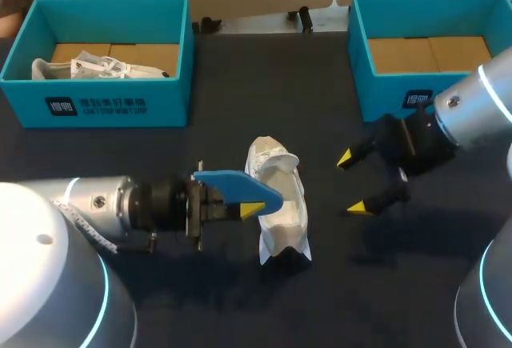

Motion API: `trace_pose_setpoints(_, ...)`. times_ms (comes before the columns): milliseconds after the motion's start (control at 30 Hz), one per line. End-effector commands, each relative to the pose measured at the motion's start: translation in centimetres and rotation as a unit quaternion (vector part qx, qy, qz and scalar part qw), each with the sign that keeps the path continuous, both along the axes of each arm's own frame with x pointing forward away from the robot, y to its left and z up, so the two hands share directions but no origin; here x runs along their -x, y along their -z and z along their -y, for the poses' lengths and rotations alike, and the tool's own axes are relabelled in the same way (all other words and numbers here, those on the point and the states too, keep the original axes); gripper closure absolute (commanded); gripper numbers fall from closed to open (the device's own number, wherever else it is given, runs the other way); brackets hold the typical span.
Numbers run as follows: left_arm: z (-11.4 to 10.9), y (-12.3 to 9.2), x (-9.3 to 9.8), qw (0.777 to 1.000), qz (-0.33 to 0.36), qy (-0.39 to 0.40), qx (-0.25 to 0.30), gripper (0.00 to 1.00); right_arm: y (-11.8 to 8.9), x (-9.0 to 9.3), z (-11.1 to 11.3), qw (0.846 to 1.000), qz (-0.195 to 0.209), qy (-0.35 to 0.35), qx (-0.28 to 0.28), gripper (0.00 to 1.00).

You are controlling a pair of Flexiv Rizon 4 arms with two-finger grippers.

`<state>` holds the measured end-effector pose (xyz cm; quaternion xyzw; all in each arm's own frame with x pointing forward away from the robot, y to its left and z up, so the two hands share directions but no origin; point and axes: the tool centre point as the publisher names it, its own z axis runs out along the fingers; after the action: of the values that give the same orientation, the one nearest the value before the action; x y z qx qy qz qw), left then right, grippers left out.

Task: Take the shoe out of the shoebox, open the shoe tongue, remove and reinsert the insole, then place the shoe into the shoebox

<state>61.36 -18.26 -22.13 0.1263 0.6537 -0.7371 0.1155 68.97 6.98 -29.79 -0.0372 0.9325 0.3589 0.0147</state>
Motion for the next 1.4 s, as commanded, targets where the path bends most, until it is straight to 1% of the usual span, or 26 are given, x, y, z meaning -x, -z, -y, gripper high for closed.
trace_pose_setpoints(33, 0.6, 0.9, -0.7, 1.0, 0.001, 0.002, 0.008, 1.0, 0.6, -0.3, -0.3, 1.0, -0.002, -0.002, -0.002, 0.0)
trace_pose_setpoints(100, 0.7, 1.1, -1.0, 1.0, 0.009, -0.008, -0.004, 1.0, 0.9, -0.2, -0.2, 1.0, -0.01, 0.012, 0.0, 0.0)
trace_pose_setpoints(633, 0.7, 1.1, -1.0, 1.0, 0.009, -0.008, -0.004, 1.0, 0.9, -0.2, -0.2, 1.0, -0.01, 0.012, 0.0, 0.0)
trace_pose_setpoints(667, 0.7, 1.1, -1.0, 1.0, 0.009, -0.008, -0.004, 1.0, 1.1, -0.3, -0.3, 1.0, -0.011, 0.009, 0.005, 0.0)
trace_pose_setpoints(733, 0.7, 1.1, -1.0, 1.0, 0.009, -0.008, -0.004, 1.0, 1.2, -0.5, -0.5, 1.0, 0.0, 0.014, 0.021, 0.0)
trace_pose_setpoints(833, 0.7, 1.1, -1.0, 1.0, 0.009, -0.008, -0.004, 1.0, 1.3, -0.8, -0.8, 0.999, 0.013, 0.008, 0.031, 0.0)
trace_pose_setpoints(967, 0.7, 1.1, -1.0, 1.0, 0.009, -0.008, -0.004, 1.0, 1.8, -1.0, -1.6, 0.999, 0.015, -0.007, 0.041, 0.0)
trace_pose_setpoints(1033, 0.7, 1.1, -1.0, 1.0, 0.009, -0.008, -0.004, 1.0, 2.2, -0.9, -2.1, 0.998, 0.005, 0.001, 0.068, 0.0)
trace_pose_setpoints(1400, 0.7, 1.1, -1.0, 1.0, 0.009, -0.008, -0.004, 1.0, 2.2, -0.9, -2.2, 0.998, 0.007, 0.006, 0.068, 0.0)
